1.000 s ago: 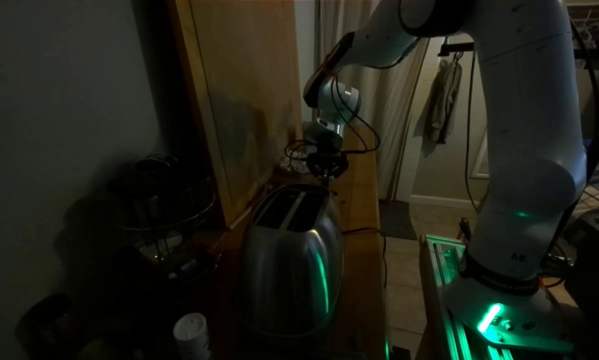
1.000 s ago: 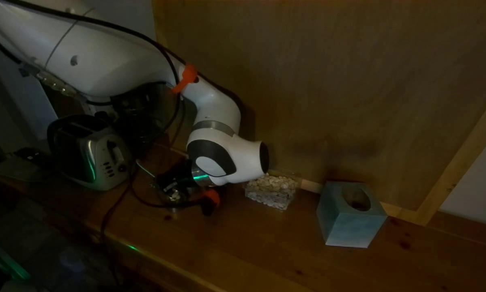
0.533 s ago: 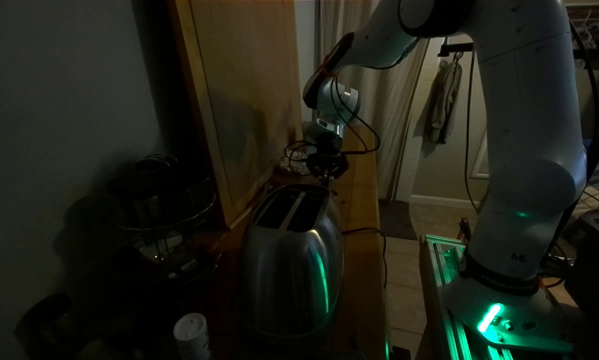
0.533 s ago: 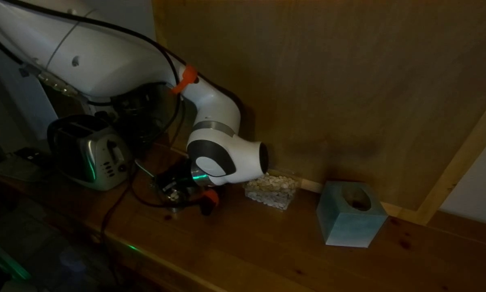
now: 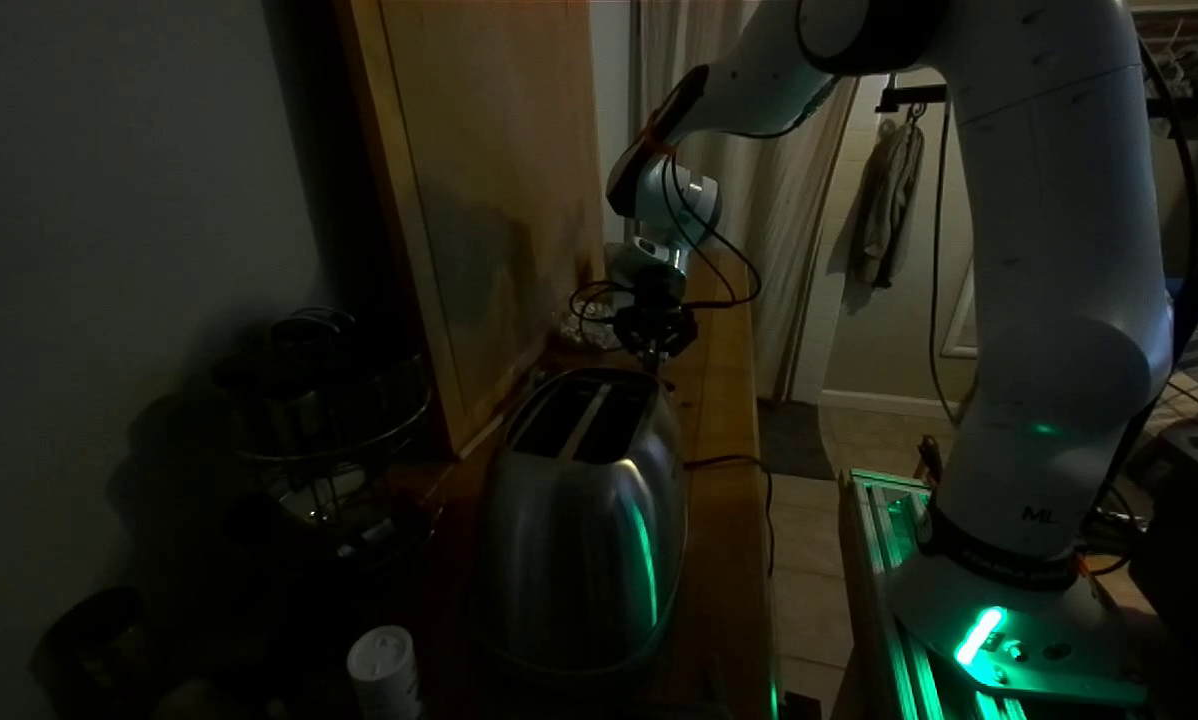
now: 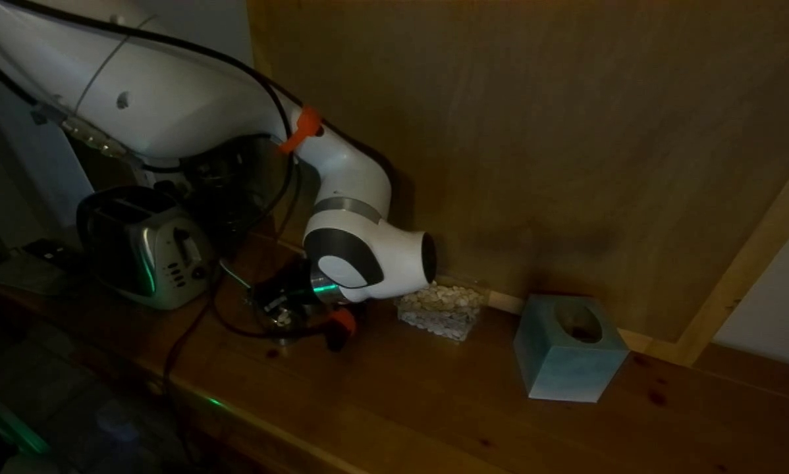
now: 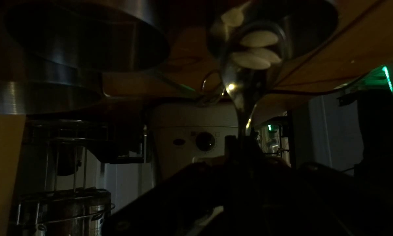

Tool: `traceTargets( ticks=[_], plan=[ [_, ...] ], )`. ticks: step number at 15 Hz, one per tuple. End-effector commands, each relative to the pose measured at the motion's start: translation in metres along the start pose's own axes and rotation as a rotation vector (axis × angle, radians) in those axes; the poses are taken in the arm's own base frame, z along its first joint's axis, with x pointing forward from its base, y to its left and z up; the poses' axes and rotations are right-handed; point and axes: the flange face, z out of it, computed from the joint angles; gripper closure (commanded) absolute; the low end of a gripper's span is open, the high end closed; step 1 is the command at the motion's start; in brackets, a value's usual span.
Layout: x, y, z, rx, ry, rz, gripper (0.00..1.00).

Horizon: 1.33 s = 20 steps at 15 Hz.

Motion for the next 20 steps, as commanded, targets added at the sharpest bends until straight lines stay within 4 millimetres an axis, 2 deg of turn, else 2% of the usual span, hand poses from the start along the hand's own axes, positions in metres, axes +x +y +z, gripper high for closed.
traceTargets(
  ticks=[1, 2, 3, 4, 10, 11, 13, 14, 16, 17, 18, 20],
  plan=[
    [0.0027, 0.0006, -0.0038, 0.004, 0.005, -0.018, 0.98],
    [0.0003, 0.001, -0.0075, -0.028, -0.031, -0.005, 0.98],
    [0.0033, 0.0004, -0.0022, 0.011, 0.015, -0.027, 0.98],
    [-0.0004, 0.0014, -0.0077, -0.03, -0.043, -0.004, 0.98],
    [0.0043, -0.0009, -0.0011, 0.019, 0.015, -0.038, 0.98],
    [0.0017, -0.0004, -0.0047, -0.015, -0.022, -0.018, 0.98],
    [0.0044, -0.0016, -0.0008, 0.022, 0.018, -0.035, 0.98],
    [0.0007, -0.0014, -0.0092, -0.035, -0.042, -0.001, 0.98],
    [0.007, -0.0036, -0.0006, 0.031, 0.021, -0.046, 0.98],
    [0.0034, -0.0027, -0.0079, -0.027, -0.031, -0.014, 0.98],
    [0.0058, -0.0038, -0.0035, 0.007, 0.011, -0.031, 0.98],
    [0.0047, -0.0031, -0.0054, -0.007, -0.013, -0.022, 0.98]
  ],
)
